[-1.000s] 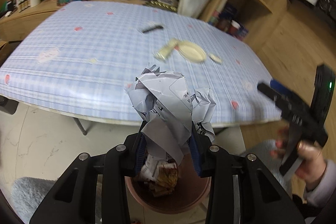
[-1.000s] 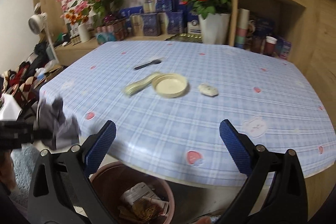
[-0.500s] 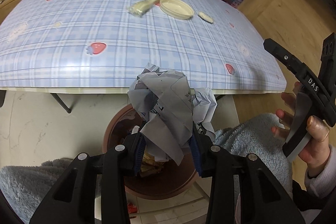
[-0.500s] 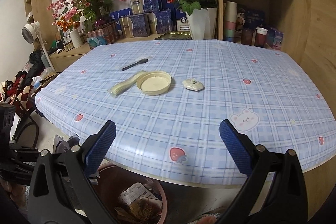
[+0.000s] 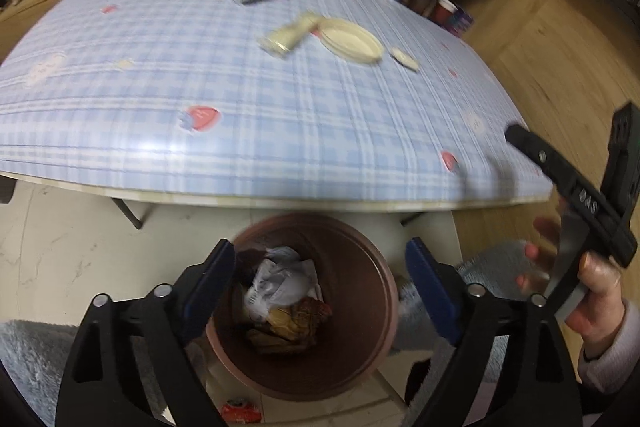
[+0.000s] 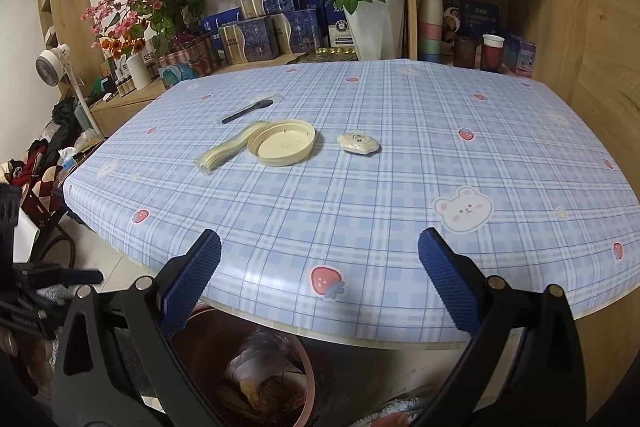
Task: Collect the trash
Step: 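Lower both tools over the brown bin and open them to drop foil and bag, then grasp the plastic-wrapped utensil with the left tool while the right tool grasps the wrapped soap, then carry utensil and soap over the bin and open both tools to drop them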
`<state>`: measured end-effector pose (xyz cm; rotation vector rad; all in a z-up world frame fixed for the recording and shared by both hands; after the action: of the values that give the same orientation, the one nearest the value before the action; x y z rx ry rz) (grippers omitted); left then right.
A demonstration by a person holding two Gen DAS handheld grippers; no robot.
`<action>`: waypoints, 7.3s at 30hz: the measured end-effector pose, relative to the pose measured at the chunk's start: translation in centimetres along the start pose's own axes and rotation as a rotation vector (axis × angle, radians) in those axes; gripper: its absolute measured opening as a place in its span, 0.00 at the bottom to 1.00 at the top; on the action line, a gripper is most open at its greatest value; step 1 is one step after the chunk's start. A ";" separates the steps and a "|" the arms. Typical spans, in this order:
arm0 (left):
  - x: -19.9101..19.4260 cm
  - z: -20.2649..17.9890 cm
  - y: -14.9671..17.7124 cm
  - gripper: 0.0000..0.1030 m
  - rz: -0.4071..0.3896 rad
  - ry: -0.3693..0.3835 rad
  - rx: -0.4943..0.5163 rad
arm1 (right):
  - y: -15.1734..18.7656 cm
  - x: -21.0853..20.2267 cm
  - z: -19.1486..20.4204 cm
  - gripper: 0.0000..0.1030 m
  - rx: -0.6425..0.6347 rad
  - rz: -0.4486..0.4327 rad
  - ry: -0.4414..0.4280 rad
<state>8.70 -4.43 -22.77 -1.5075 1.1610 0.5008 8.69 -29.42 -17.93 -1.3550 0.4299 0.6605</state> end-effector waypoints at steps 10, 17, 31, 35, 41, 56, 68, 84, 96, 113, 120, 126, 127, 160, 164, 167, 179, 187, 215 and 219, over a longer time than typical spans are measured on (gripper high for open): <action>-1.2 3.8 -1.9 0.85 -0.077 -0.089 -0.040 | 0.3 1.8 -0.1 0.95 0.027 0.049 -0.022; -0.4 5.0 -3.6 0.85 -0.084 -0.117 -0.025 | 0.5 3.7 -0.6 0.95 0.043 0.092 -0.053; 6.5 3.3 -12.3 0.85 -0.052 -0.123 0.180 | -1.7 8.3 -3.5 0.94 0.088 0.145 0.009; 9.7 2.6 -15.8 0.81 -0.022 -0.131 0.257 | -2.3 9.4 -4.1 0.94 0.071 0.156 0.026; 13.7 2.9 -18.8 0.66 0.036 -0.159 0.301 | -3.6 10.9 -4.6 0.94 0.014 0.174 0.057; 13.9 2.8 -18.8 0.20 -0.001 -0.154 0.319 | -8.1 15.5 -5.3 0.93 -0.114 0.245 0.063; 10.0 5.3 -14.6 0.20 -0.013 -0.075 0.136 | -8.9 19.6 -4.7 0.67 -0.183 0.333 0.030; 9.1 5.7 -13.4 0.20 -0.055 -0.068 0.088 | -9.2 20.2 -3.6 0.46 -0.210 0.314 -0.040; 9.1 5.7 -13.6 0.20 -0.043 -0.070 0.092 | -7.5 17.6 -2.3 0.44 -0.220 0.273 -0.044; 4.2 3.5 -12.2 0.20 -0.093 -0.081 0.122 | -6.2 12.3 -0.5 0.44 -0.103 0.199 -0.112; 1.8 3.2 -11.6 0.20 -0.120 -0.081 0.122 | -5.5 10.2 0.7 0.44 -0.104 0.190 -0.121; -0.1 3.1 -10.0 0.20 -0.134 -0.073 0.112 | -4.4 8.5 1.8 0.44 -0.105 0.190 -0.129; -0.4 3.2 -9.7 0.20 -0.135 -0.073 0.111 | -4.2 8.2 2.1 0.44 -0.107 0.190 -0.131; -6.4 4.7 -1.7 0.20 -0.178 -0.070 0.041 | 8.4 6.4 11.2 0.44 -0.204 0.410 -0.250; -6.7 5.2 -1.5 0.20 -0.183 -0.071 0.027 | 9.8 7.1 12.2 0.45 -0.229 0.467 -0.264; -6.8 5.3 -1.4 0.20 -0.183 -0.071 0.025 | 10.3 7.0 13.3 0.46 -0.246 0.482 -0.293; -6.7 5.4 -1.2 0.20 -0.179 -0.068 0.020 | 6.6 3.9 13.6 0.90 -0.274 0.267 -0.234; -5.2 4.2 0.1 0.20 -0.126 -0.043 0.054 | 3.8 1.0 11.3 0.94 -0.257 0.012 -0.067; 3.9 -3.1 7.4 0.20 0.215 0.074 0.322 | 6.1 -0.5 5.9 0.94 -0.123 -0.115 0.054; 4.3 -3.0 7.8 0.20 0.241 0.078 0.319 | 6.2 -0.4 6.0 0.94 -0.129 -0.109 0.055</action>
<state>2.96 -8.10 -29.26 -1.1283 1.4205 0.3969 3.80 -23.12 -21.20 -1.5107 0.3592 0.5697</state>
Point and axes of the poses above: each gripper's, at about its wrist camera, not at the fingertips, and x roughly the way its jaws point, z to its left, y to its underside, the point moved 3 cm from there along x, roughly the way its jaws point, and after that the axes turned 3 degrees about x, right-handed, at the moved point
